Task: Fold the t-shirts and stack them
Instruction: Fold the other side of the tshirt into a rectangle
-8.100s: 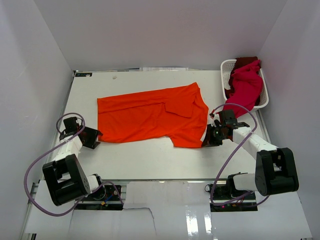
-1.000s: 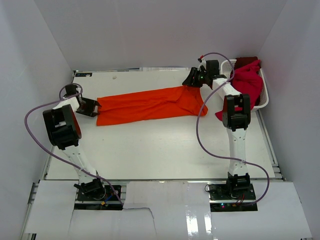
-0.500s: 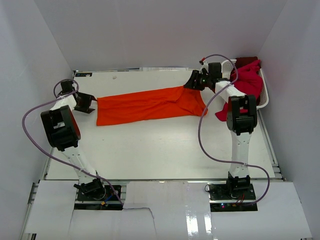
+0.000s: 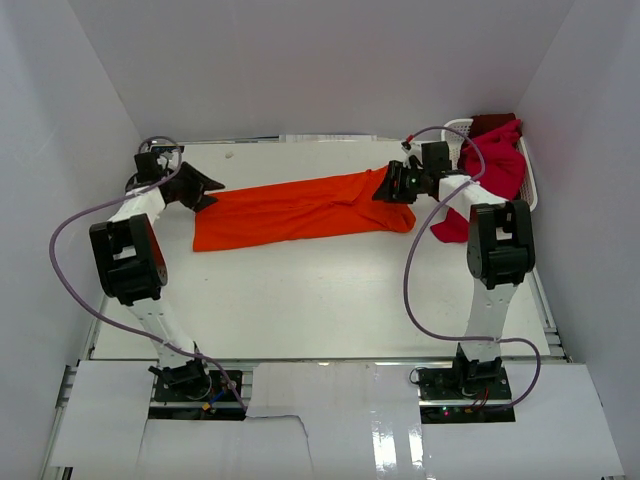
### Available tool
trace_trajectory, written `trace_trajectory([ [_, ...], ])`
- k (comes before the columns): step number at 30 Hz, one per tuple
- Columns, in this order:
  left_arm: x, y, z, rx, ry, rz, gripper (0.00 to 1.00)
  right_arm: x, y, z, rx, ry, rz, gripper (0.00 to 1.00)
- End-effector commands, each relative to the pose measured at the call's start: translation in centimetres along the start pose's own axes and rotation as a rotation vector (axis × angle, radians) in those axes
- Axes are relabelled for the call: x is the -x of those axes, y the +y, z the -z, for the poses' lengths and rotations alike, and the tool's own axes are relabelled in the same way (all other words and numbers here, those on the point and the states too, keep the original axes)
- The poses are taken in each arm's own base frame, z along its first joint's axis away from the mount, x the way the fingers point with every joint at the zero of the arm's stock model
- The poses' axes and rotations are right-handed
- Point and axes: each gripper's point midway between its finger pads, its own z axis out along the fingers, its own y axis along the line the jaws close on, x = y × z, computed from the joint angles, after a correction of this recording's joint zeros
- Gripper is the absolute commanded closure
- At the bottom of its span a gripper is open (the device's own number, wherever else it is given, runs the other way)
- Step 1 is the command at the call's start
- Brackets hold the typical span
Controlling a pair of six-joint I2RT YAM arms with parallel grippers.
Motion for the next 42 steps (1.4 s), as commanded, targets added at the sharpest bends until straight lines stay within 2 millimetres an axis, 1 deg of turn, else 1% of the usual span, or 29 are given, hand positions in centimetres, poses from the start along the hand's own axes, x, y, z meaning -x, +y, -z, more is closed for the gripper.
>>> trace_trajectory([
  [1, -5.0, -6.3, 0.8, -0.214, 0.14, -0.278, 0.42, -1.2, 1.2, 2.7, -0.025, -0.002, 0.046, 0.45],
  [2, -5.7, -6.7, 0.4, -0.222, 0.158, -0.326, 0.42, -1.1, 1.8, 3.5, -0.024, -0.013, 0.06, 0.45],
  [3, -6.4, -7.2, 0.0, -0.23, 0.179, -0.35, 0.42, -1.4, 1.8, 3.7, -0.027, -0.008, 0.062, 0.44],
  [4, -8.1, -7.3, -1.3, -0.221, 0.228, -0.372, 0.43, -2.1, 1.8, 4.0, -0.029, 0.006, 0.059, 0.44],
  [5, -8.6, -8.5, -1.7, -0.236, 0.244, -0.435, 0.43, -2.6, 1.8, 4.3, -0.03, 0.018, 0.054, 0.44],
  [6, -9.4, -9.1, -2.3, -0.244, 0.266, -0.473, 0.43, -2.9, 1.8, 4.5, -0.037, 0.026, 0.055, 0.44],
  [7, -11.9, -9.4, -3.9, -0.238, 0.314, -0.557, 0.43, -3.6, 1.7, 4.6, -0.043, 0.038, 0.055, 0.44],
  [8, -12.3, -10.9, -4.1, -0.247, 0.315, -0.61, 0.43, -3.7, 1.5, 4.8, -0.05, 0.038, 0.057, 0.44],
  [9, -12.9, -11.4, -4.6, -0.254, 0.323, -0.651, 0.43, -3.9, 1.4, 4.8, -0.055, 0.041, 0.06, 0.44],
  [10, -14.4, -12.2, -5.1, -0.27, 0.342, -0.694, 0.43, -4.0, 1.3, 4.9, -0.058, 0.04, 0.064, 0.44],
  [11, -15.0, -12.3, -5.7, -0.28, 0.356, -0.717, 0.43, -4.2, 1.2, 4.8, -0.061, 0.044, 0.063, 0.43],
  [12, -15.7, -13.5, -5.9, -0.309, 0.357, -0.768, 0.43, -4.3, 1.0, 4.6, -0.065, 0.048, 0.061, 0.43],
  [14, -16.7, -13.9, -6.9, -0.343, 0.382, -0.814, 0.42, -4.6, 0.4, 3.9, -0.063, 0.063, 0.051, 0.43],
  [15, -17.5, -15.5, -7.0, -0.386, 0.389, -0.854, 0.41, -4.6, 0.3, 3.5, -0.061, 0.068, 0.05, 0.44],
  [16, -18.0, -15.8, -7.3, -0.396, 0.397, -0.87, 0.41, -4.9, -0.4, 3.0, -0.072, 0.081, 0.038, 0.43],
  [17, -18.8, -16.6, -8.1, -0.412, 0.399, -0.92, 0.41, -4.6, -0.6, 2.8, -0.082, 0.076, 0.038, 0.43],
  [19, -19.6, -16.4, -8.9, -0.373, 0.41, -0.962, 0.4, -4.4, -1.2, 2.5, -0.106, 0.072, 0.034, 0.43],
  [20, -20.8, -16.2, -9.8, -0.368, 0.427, -1.014, 0.4, -4.3, -1.4, 2.6, -0.112, 0.067, 0.037, 0.43],
  [21, -21.1, -16.7, -10.0, -0.371, 0.42, -1.047, 0.39, -4.2, -1.5, 2.6, -0.119, 0.065, 0.041, 0.43],
  [23, -21.9, -15.8, -11.2, -0.327, 0.42, -1.1, 0.38, -4.0, -2.0, 2.7, -0.137, 0.056, 0.044, 0.42],
  [27, -23.0, -15.1, -12.3, -0.329, 0.443, -1.131, 0.37, -4.2, -3.1, 2.2, -0.147, 0.069, 0.032, 0.42],
  [31, -24.1, -15.5, -12.9, -0.336, 0.424, -1.243, 0.36, -4.9, -4.9, 1.7, -0.201, 0.085, 0.007, 0.42],
  [33, -24.8, -15.7, -13.1, -0.331, 0.417, -1.293, 0.36, -4.9, -5.3, 1.7, -0.215, 0.083, -0.003, 0.42],
  [36, -24.9, -16.2, -13.5, -0.322, 0.378, -1.361, 0.36, -5.2, -5.5, 1.5, -0.213, 0.09, -0.009, 0.42],
  [37, -24.6, -16.5, -13.7, -0.312, 0.349, -1.383, 0.36, -5.2, -5.5, 1.5, -0.211, 0.092, -0.009, 0.42],
  [38, -24.7, -16.6, -13.8, -0.313, 0.335, -1.416, 0.36, -5.3, -5.5, 1.5, -0.204, 0.095, -0.011, 0.42],
  [40, -24.0, -17.2, -14.2, -0.298, 0.275, -1.48, 0.37, -5.6, -5.5, 1.3, -0.201, 0.102, -0.015, 0.42],
  [41, -24.4, -17.3, -14.0, -0.301, 0.254, -1.541, 0.37, -5.6, -5.6, 1.2, -0.2, 0.103, -0.016, 0.42],
  [42, -24.0, -18.2, -14.1, -0.307, 0.197, -1.58, 0.38, -5.9, -5.7, 1.1, -0.201, 0.11, -0.019, 0.42],
])
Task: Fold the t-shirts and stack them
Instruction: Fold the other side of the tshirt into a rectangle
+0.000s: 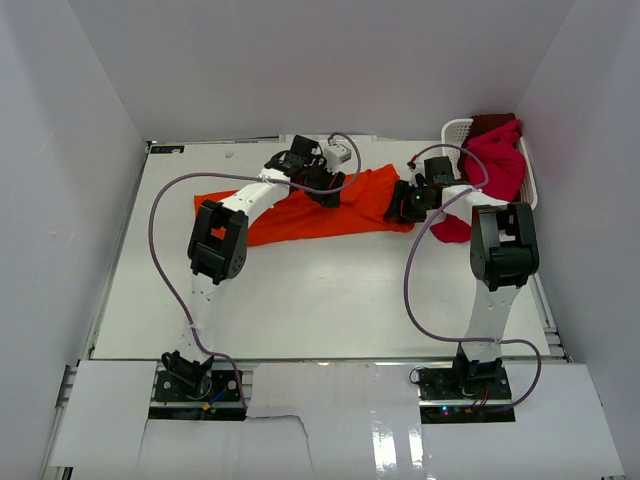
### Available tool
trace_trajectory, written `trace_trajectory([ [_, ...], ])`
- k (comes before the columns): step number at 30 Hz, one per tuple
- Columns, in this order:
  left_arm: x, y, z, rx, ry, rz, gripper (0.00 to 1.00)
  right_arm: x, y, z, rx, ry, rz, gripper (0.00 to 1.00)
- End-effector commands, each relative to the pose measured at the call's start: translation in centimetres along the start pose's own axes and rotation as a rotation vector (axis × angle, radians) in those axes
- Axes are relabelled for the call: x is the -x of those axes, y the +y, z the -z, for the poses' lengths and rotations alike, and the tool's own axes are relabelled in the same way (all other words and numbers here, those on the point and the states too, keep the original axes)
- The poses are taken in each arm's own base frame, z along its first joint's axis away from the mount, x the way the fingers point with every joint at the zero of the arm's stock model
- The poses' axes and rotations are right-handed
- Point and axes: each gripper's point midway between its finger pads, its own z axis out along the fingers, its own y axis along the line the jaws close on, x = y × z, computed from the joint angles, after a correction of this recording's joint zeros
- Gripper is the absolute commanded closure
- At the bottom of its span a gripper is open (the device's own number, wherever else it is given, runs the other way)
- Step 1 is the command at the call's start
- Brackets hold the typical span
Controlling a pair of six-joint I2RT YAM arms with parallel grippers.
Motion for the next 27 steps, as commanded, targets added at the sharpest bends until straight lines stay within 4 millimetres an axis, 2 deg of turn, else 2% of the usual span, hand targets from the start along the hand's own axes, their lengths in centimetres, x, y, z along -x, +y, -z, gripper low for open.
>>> trace_trajectory([
  [1, 4.9, 0.5, 2.3, 0.141, -0.122, -0.225, 0.38, 0.2, -0.8, -0.7, -0.012, 0.004, 0.004, 0.42],
  [5, 6.3, -0.8, 2.5, 0.172, -0.145, -0.382, 0.36, -0.1, -0.8, -1.1, -0.005, 0.017, -0.002, 0.42],
  [10, 7.2, -1.6, 1.9, 0.254, -0.163, -0.525, 0.46, -0.2, -0.7, -1.2, 0.008, 0.022, -0.003, 0.41],
  [11, 8.0, -1.7, 2.1, 0.266, -0.192, -0.541, 0.48, -0.3, -0.7, -1.3, 0.01, 0.024, -0.002, 0.41],
  [15, 8.6, -3.1, 2.8, 0.258, -0.228, -0.601, 0.49, -0.4, -0.6, -1.4, 0.02, 0.028, -0.005, 0.41],
  [16, 8.3, -3.7, 2.8, 0.253, -0.221, -0.646, 0.49, -0.4, -0.6, -1.4, 0.021, 0.029, -0.007, 0.41],
  [19, 7.8, -4.0, 2.6, 0.285, -0.202, -0.721, 0.5, -0.4, -0.5, -1.5, 0.028, 0.031, -0.012, 0.41],
  [27, 6.6, -4.7, 1.6, 0.241, -0.183, -0.763, 0.52, -0.2, -0.4, -1.6, 0.039, 0.03, -0.017, 0.4],
])
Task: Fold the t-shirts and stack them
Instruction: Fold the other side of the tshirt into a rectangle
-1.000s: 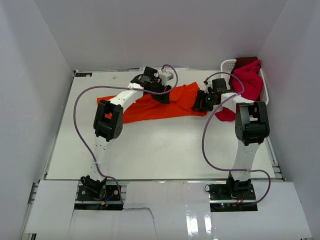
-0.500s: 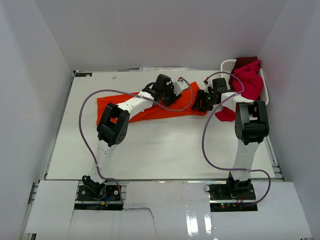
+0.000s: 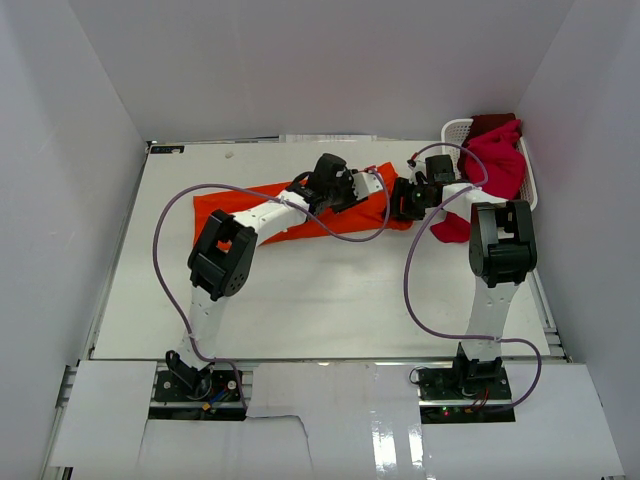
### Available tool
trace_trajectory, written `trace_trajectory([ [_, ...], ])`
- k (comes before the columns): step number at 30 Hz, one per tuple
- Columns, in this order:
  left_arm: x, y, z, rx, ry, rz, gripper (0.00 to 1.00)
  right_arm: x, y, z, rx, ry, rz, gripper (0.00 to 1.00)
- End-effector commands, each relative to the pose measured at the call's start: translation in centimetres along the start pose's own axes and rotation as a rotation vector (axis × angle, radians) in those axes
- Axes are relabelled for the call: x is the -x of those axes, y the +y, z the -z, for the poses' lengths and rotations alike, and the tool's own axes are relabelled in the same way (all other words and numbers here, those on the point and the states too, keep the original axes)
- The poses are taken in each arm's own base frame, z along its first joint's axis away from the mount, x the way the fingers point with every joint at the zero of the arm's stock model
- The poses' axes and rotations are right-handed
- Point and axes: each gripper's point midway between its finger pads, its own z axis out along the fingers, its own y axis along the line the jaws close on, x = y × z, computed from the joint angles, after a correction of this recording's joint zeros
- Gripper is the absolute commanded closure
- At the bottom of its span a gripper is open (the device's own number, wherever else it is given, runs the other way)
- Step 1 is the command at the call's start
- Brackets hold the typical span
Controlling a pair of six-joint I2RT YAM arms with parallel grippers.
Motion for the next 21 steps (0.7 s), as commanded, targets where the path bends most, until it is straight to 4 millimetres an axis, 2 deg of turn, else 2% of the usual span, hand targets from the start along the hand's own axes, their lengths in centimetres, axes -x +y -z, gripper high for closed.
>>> trace_trajectory([
  [1, 3.1, 1.4, 2.0, 0.036, -0.069, -0.062, 0.52, -0.7, -1.0, -0.9, -0.02, 0.027, -0.007, 0.4],
  [12, 1.9, 0.8, 0.2, 0.018, -0.047, -0.065, 0.51, -0.9, -1.0, -0.9, -0.017, 0.029, -0.007, 0.4],
  [21, 0.8, 0.5, -1.4, 0.003, -0.022, -0.043, 0.42, -0.8, -1.0, -1.0, -0.012, 0.03, -0.008, 0.4],
])
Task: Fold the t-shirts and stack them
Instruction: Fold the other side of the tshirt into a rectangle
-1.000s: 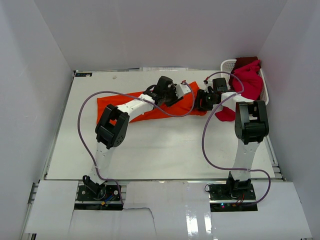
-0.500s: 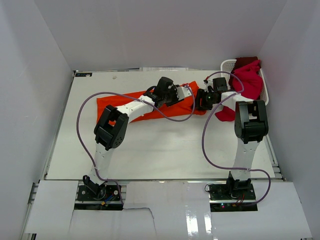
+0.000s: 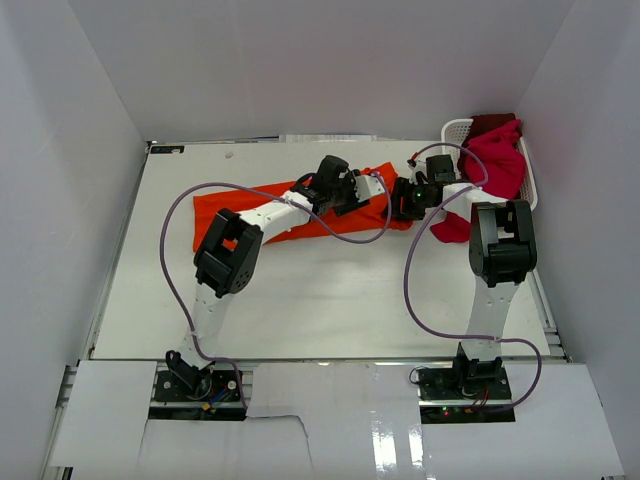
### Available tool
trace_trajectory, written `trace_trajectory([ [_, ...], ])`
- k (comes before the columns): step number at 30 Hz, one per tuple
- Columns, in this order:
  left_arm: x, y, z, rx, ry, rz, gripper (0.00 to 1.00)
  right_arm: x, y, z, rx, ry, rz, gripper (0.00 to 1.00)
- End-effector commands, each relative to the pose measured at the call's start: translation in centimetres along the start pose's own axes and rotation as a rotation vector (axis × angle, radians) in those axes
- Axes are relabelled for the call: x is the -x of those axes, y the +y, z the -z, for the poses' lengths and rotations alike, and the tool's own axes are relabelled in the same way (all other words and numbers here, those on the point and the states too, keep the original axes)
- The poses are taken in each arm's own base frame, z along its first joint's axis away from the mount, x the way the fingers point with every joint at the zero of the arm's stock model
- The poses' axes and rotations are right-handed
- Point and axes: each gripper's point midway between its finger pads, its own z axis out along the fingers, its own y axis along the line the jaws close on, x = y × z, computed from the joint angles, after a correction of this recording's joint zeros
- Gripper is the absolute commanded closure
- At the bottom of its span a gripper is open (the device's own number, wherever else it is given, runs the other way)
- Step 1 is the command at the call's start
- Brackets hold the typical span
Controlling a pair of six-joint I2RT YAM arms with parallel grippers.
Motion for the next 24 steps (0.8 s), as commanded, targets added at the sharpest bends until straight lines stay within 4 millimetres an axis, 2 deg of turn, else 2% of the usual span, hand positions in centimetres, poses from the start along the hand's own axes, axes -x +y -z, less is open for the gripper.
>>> trace_trajectory([
  [1, 1.7, 0.9, -0.1, 0.012, -0.035, -0.003, 0.41, -0.8, -1.0, -0.9, -0.021, 0.028, -0.004, 0.4],
  [9, 0.9, 1.0, -1.2, 0.008, -0.023, 0.016, 0.45, -1.0, -1.0, -1.0, -0.013, 0.033, -0.009, 0.4],
  [13, 0.3, 1.6, -1.9, 0.025, -0.011, 0.039, 0.62, -1.0, -1.0, -1.0, -0.012, 0.033, -0.011, 0.4],
  [15, 0.4, 2.0, -2.2, 0.03, -0.015, 0.057, 0.67, -1.0, -1.0, -1.0, -0.012, 0.033, -0.012, 0.4],
  [18, 0.4, 2.1, -2.5, 0.028, -0.016, 0.064, 0.67, -0.9, -0.9, -0.9, -0.01, 0.029, -0.009, 0.4],
  [22, -0.2, 1.6, -2.7, 0.014, -0.007, 0.068, 0.59, -0.9, -0.9, -1.0, -0.01, 0.031, -0.009, 0.39],
  [24, 0.3, 1.6, -2.3, 0.01, -0.019, 0.066, 0.55, -0.8, -0.9, -1.0, -0.008, 0.031, -0.009, 0.4],
])
